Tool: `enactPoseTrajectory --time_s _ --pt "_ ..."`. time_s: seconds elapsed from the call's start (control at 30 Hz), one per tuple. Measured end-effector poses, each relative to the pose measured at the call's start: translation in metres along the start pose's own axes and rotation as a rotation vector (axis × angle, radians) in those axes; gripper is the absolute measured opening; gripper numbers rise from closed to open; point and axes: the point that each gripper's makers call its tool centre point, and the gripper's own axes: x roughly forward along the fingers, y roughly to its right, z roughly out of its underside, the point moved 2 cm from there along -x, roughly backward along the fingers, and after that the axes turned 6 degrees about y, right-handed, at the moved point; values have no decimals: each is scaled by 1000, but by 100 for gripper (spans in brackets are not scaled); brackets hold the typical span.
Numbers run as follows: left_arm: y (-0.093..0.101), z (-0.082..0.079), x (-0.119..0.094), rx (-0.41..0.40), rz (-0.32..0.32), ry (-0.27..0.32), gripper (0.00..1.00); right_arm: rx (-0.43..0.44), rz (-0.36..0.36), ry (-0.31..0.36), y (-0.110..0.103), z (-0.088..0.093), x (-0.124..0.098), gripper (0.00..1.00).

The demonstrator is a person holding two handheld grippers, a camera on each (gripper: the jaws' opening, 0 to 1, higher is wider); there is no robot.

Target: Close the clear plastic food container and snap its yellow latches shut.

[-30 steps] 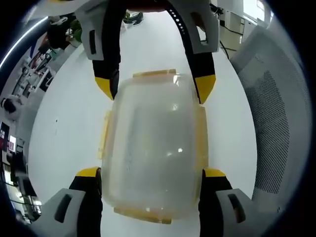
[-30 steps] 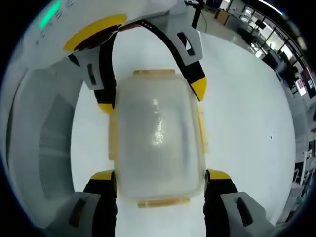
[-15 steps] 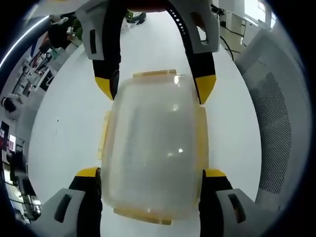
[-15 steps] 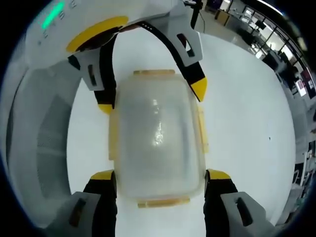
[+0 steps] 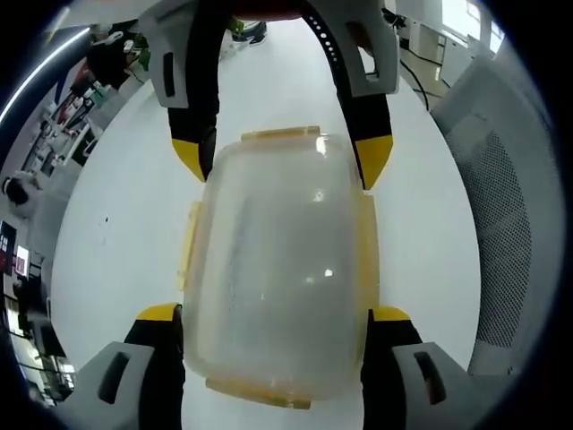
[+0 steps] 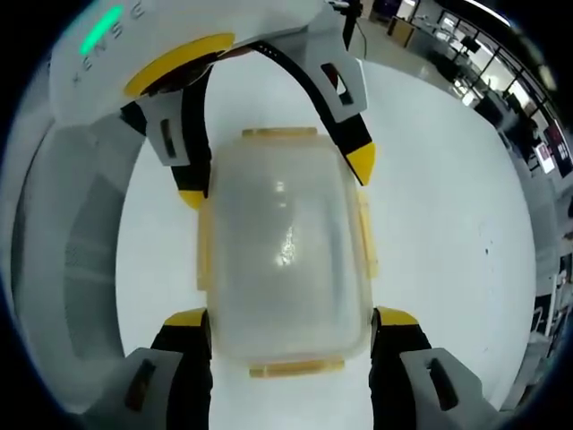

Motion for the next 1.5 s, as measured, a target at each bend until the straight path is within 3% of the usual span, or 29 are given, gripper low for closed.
enactPoseTrajectory --time_s 1.5 --pt "-27 -1 10 -8 -2 15 83 -3 -9 38 29 1 2 72"
